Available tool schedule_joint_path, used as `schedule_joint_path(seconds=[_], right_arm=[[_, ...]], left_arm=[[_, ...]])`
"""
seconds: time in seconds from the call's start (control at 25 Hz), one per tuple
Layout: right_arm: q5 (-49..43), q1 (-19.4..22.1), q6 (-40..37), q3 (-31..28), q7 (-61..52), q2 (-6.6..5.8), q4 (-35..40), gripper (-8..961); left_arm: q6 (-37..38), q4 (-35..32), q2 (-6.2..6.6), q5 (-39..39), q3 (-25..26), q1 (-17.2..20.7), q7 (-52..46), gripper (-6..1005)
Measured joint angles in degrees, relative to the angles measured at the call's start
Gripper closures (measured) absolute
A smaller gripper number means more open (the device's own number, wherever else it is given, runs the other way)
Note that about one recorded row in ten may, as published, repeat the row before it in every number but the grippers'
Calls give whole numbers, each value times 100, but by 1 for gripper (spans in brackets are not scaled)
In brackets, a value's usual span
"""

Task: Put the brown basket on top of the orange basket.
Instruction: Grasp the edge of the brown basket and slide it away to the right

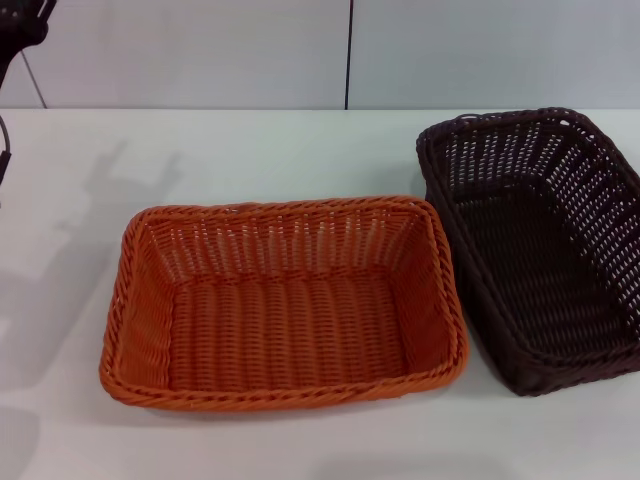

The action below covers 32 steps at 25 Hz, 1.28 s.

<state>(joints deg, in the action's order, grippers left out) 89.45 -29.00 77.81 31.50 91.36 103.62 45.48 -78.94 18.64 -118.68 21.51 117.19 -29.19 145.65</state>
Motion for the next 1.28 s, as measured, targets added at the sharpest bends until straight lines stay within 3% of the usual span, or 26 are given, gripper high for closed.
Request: schedule_joint_path(seconds=[0.12, 0.16, 0.32, 0.52, 0.56, 0.6, 0.64, 0.72, 0.76, 0.8, 0.88, 0.92, 0.96, 1.0, 1.16, 1.2, 1.28], right_arm=[[-263, -199, 571, 180, -463, -388, 20, 248], [-561, -365, 927, 215, -657, -579, 36, 248], [-989, -523, 1309, 206, -818, -662, 121, 248], [-1480, -628, 1484, 207, -1822, -624, 556, 248], [-1590, -605, 1491, 186, -2297, -528, 901, 248], [-1590, -605, 1491, 186, -2297, -528, 901, 248], [-1617, -578, 1479, 169, -2534, -453, 1110, 249], [-1628, -477, 1372, 140, -3041, -235, 1637, 249], [-1638, -345, 1193, 121, -3506, 22, 2188, 249], [-1638, -345, 1193, 121, -3506, 22, 2188, 249], [-1646, -198, 1014, 118, -3896, 318, 2744, 249], [-1647, -119, 943, 131, -4073, 488, 3036, 249], [-1649, 8, 900, 170, -4347, 749, 3404, 249], [-1649, 8, 900, 170, -4347, 749, 3404, 249], [-1653, 305, 918, 197, -4769, 1173, 3874, 249], [-1653, 305, 918, 197, -4769, 1173, 3874, 249], [-1640, 436, 929, 168, -4856, 1284, 3935, 249]], left_arm=[[-5, -3, 3, 8, -2, 4, 1, 160], [-16, -17, 2, 15, -2, 16, 6, 160], [-18, -41, 3, 16, -2, 23, 7, 160], [-22, -69, 11, -3, 3, 27, 9, 160], [-35, -69, 12, -10, 17, 28, 10, 160], [-35, -69, 12, -10, 17, 28, 10, 160], [-52, -67, 12, -15, 29, 28, 11, 160], [-61, -65, 12, -15, 33, 23, 12, 160], [-66, -64, 12, -18, 35, 16, 12, 160], [-67, -63, 12, -19, 35, 6, 13, 160], [-67, -48, 14, -22, 30, -16, 14, 160], [-67, -36, 18, -24, 21, -29, 14, 160], [-66, -30, 21, -24, 15, -42, 16, 160], [-66, -30, 21, -24, 15, -42, 16, 160], [-52, -25, 34, -24, 4, -90, 23, 160], [-52, -25, 34, -24, 4, -90, 23, 160], [-45, -25, 40, -16, 4, -120, 39, 160]])
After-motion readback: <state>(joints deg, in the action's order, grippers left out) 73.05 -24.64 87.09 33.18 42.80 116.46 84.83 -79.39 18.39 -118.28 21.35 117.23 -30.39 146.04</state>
